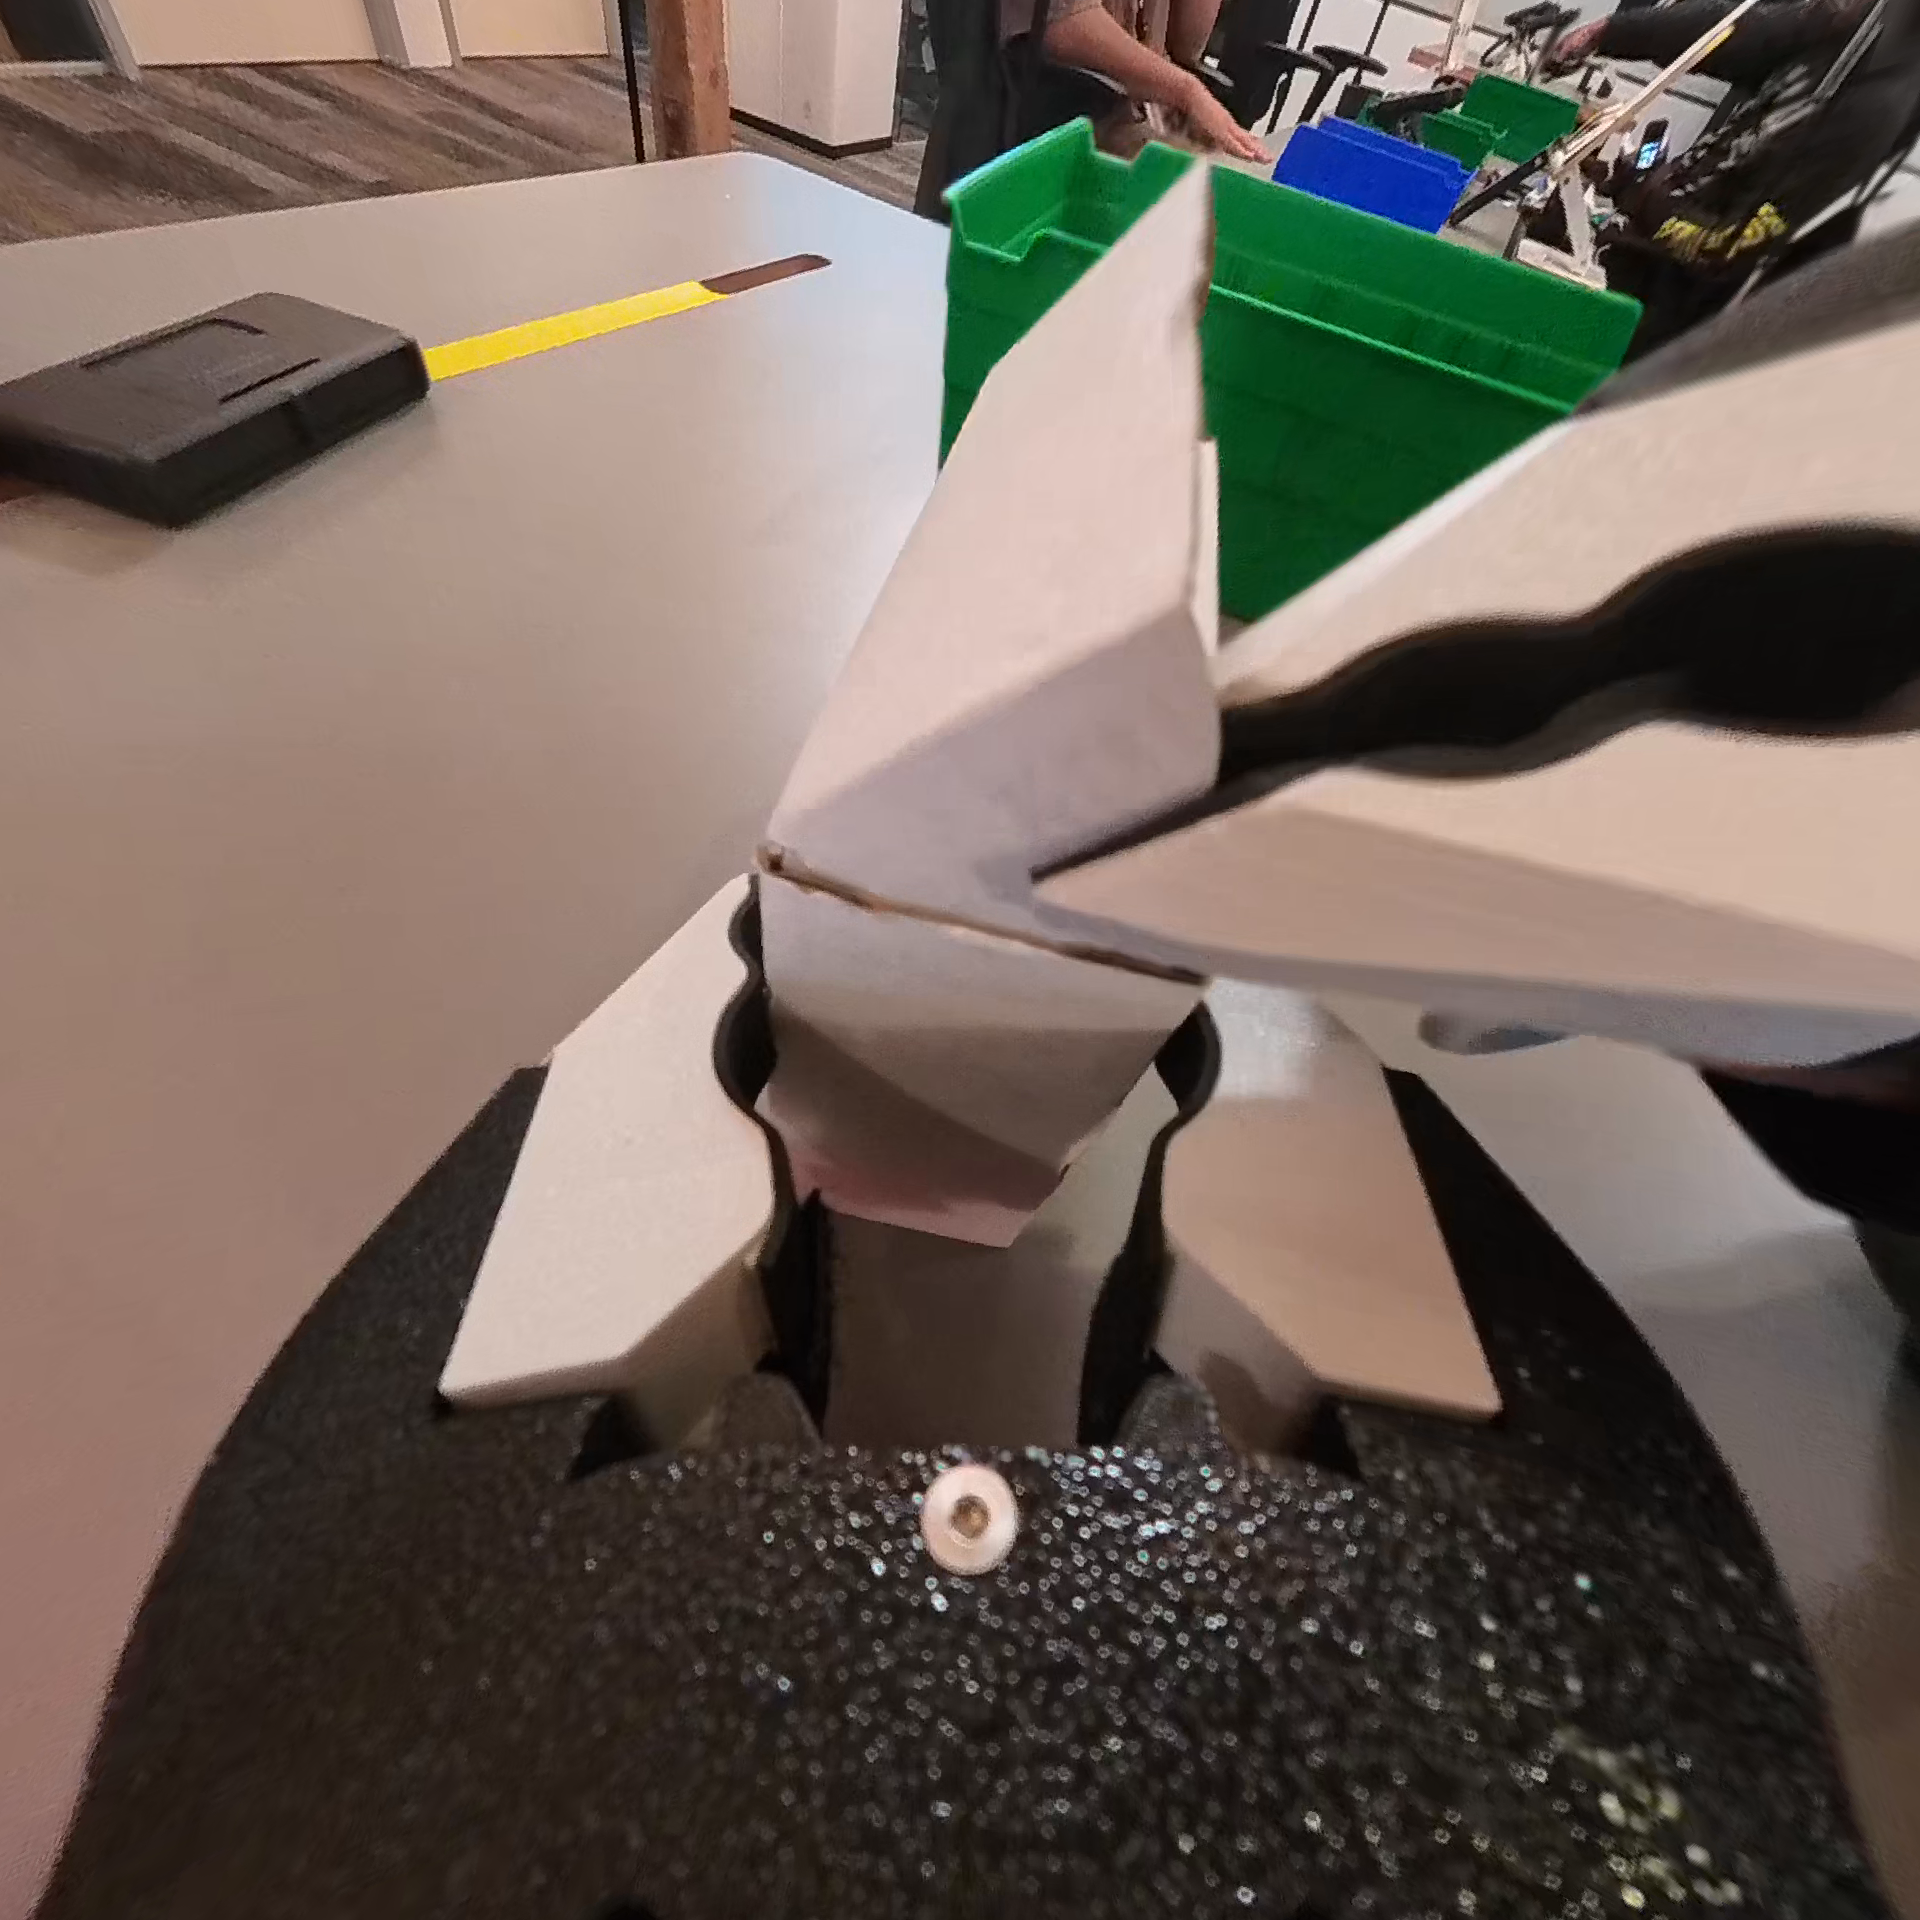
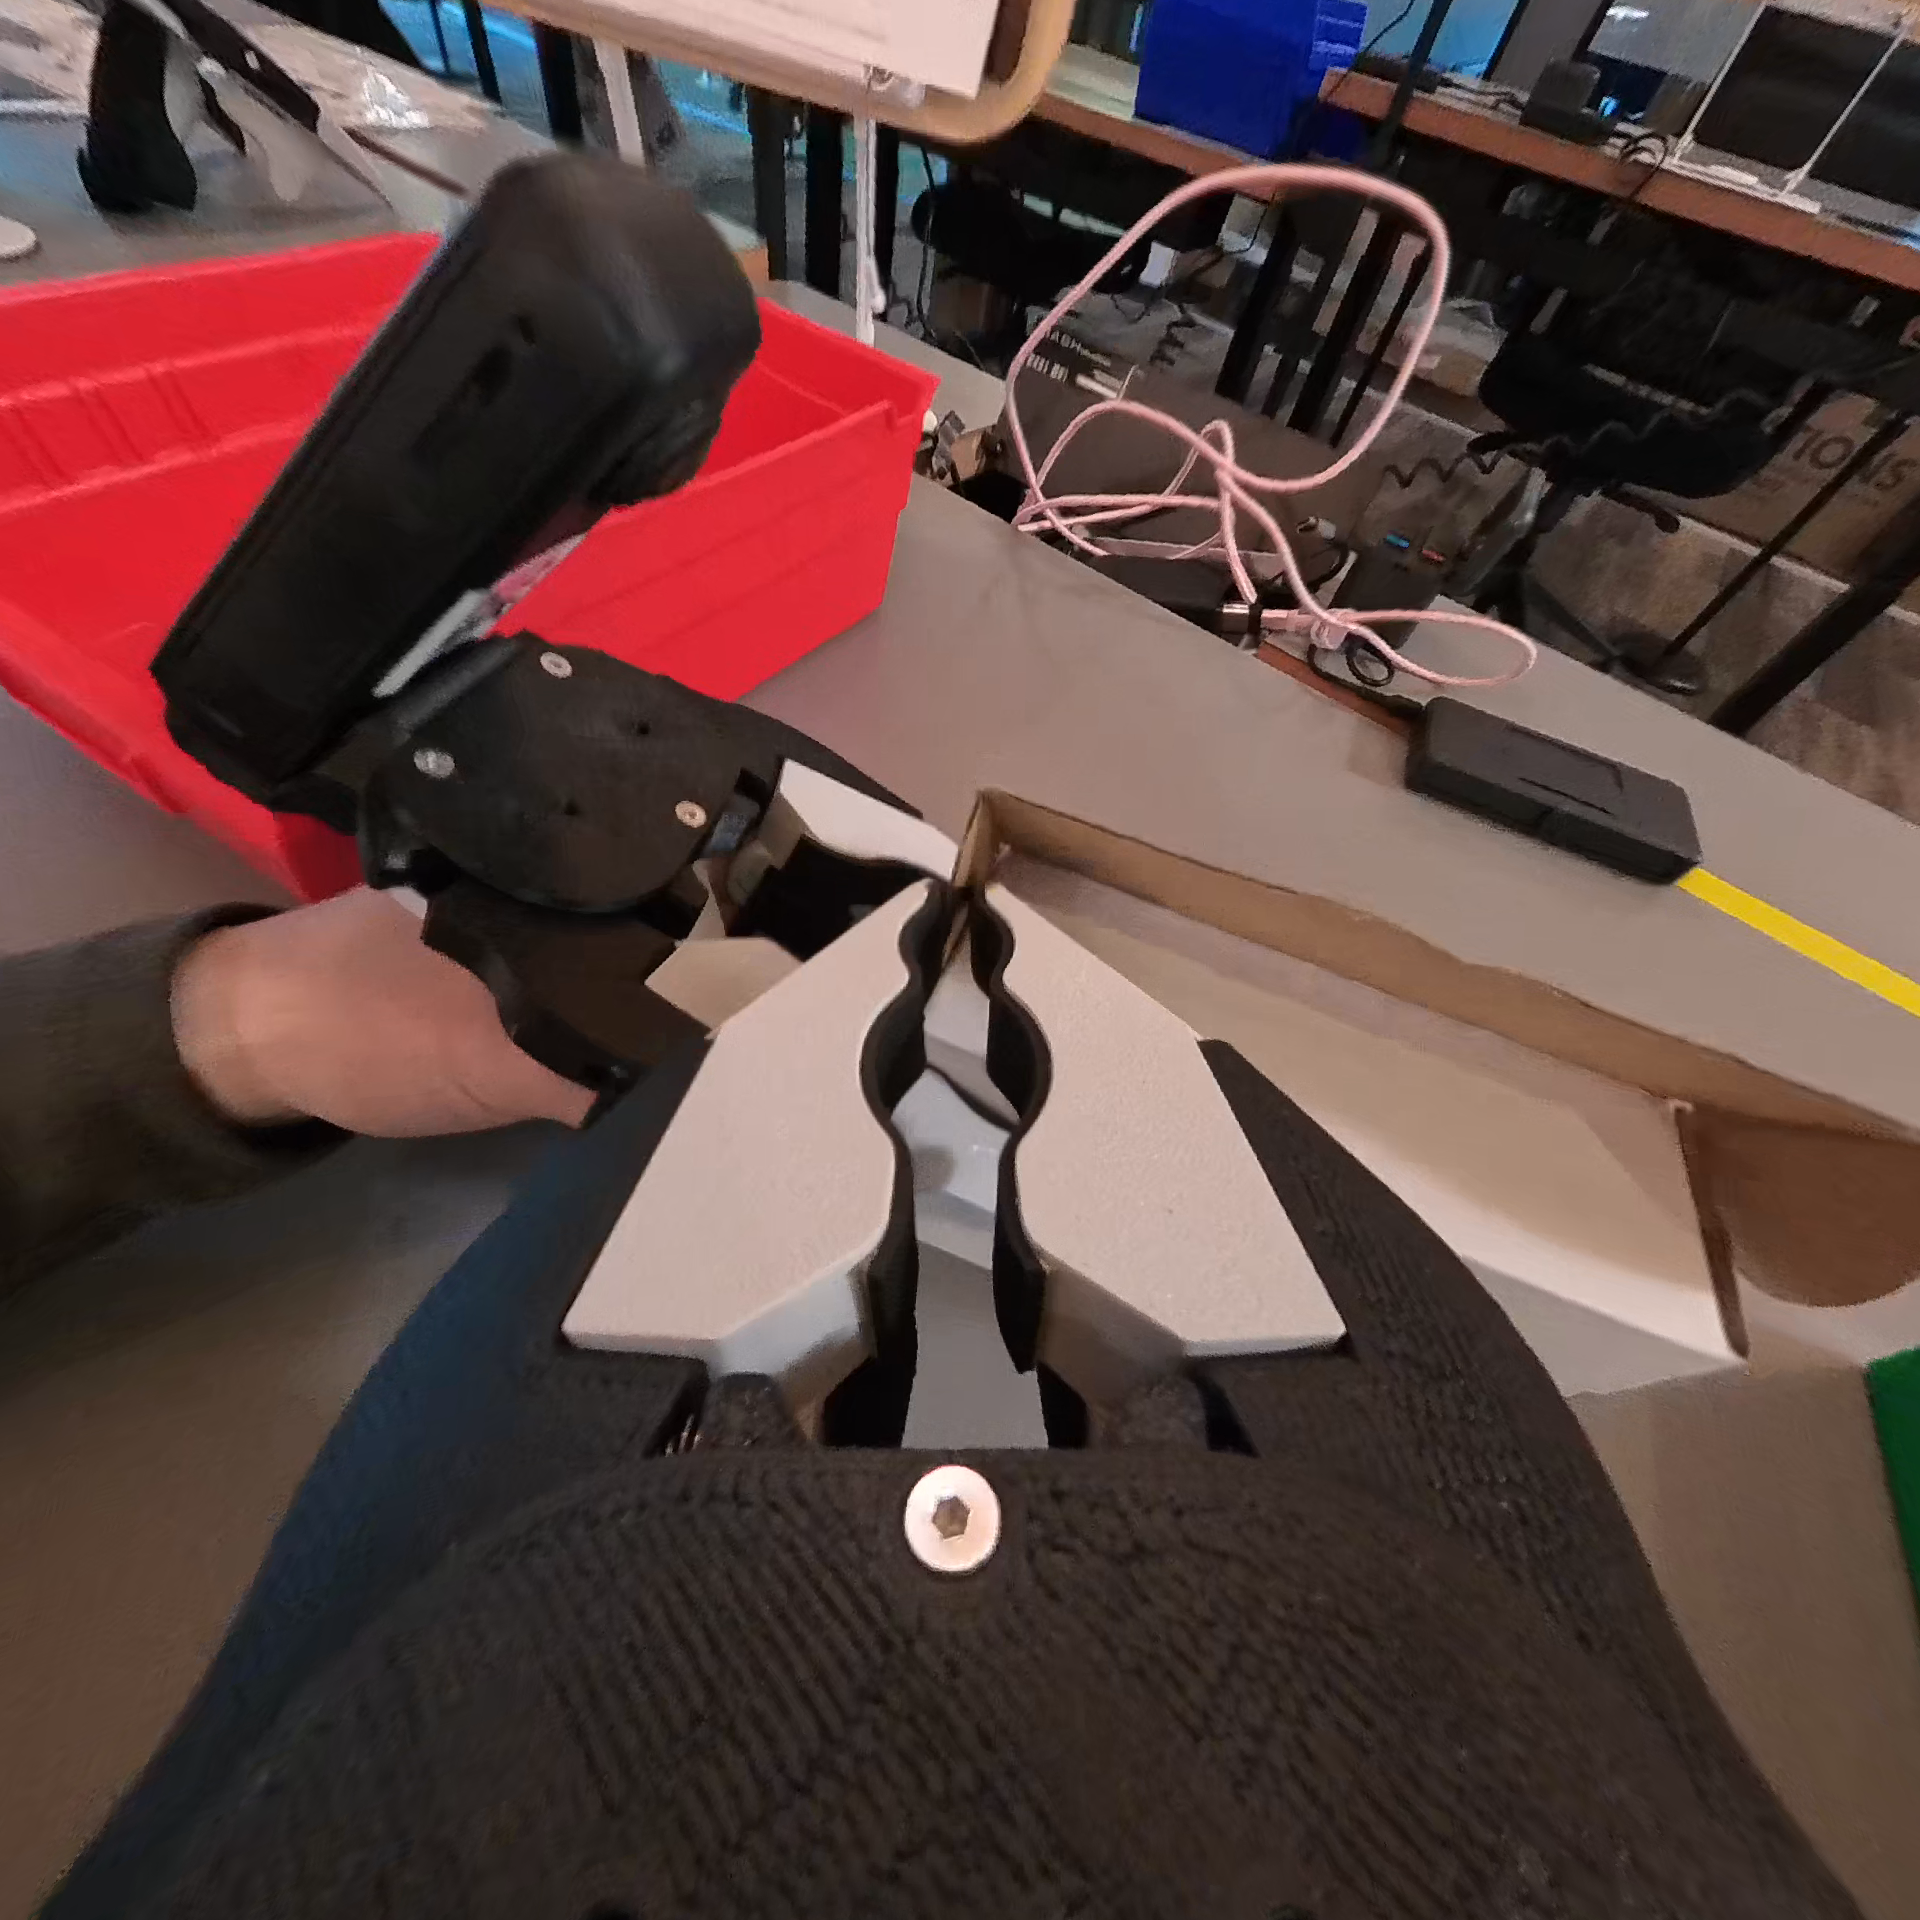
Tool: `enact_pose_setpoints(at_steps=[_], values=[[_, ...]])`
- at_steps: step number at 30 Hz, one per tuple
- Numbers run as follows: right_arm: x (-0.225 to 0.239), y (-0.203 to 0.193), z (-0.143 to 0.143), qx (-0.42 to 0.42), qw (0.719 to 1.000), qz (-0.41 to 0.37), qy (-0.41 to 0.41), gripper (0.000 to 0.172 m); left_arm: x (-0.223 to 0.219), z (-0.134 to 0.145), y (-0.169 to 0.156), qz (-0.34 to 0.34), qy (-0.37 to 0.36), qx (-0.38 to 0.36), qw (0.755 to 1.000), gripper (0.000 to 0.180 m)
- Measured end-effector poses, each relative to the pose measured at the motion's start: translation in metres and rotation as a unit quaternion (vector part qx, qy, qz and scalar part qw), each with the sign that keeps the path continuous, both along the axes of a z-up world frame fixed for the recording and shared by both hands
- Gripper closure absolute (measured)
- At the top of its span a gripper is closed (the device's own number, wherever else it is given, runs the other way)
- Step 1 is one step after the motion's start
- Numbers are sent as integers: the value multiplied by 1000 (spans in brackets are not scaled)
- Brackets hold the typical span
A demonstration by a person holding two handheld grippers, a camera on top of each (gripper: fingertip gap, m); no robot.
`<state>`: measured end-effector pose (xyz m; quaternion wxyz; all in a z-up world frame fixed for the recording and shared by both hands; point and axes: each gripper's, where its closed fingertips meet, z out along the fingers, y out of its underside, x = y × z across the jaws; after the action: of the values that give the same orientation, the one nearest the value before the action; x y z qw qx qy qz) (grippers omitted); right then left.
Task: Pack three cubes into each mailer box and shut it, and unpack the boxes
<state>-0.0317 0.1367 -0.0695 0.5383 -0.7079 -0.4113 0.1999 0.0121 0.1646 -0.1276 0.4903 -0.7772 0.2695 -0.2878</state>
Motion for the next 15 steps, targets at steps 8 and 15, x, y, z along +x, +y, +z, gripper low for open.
enact_pose_setpoints(at_steps=[8,15], values=[[40,-3,45,59,994,-13,89,172,0,0,0,-3,0,1,1000,107],[130,66,49,62,989,-130,44,158,0,0,0,-4,0,0,1000,107]])
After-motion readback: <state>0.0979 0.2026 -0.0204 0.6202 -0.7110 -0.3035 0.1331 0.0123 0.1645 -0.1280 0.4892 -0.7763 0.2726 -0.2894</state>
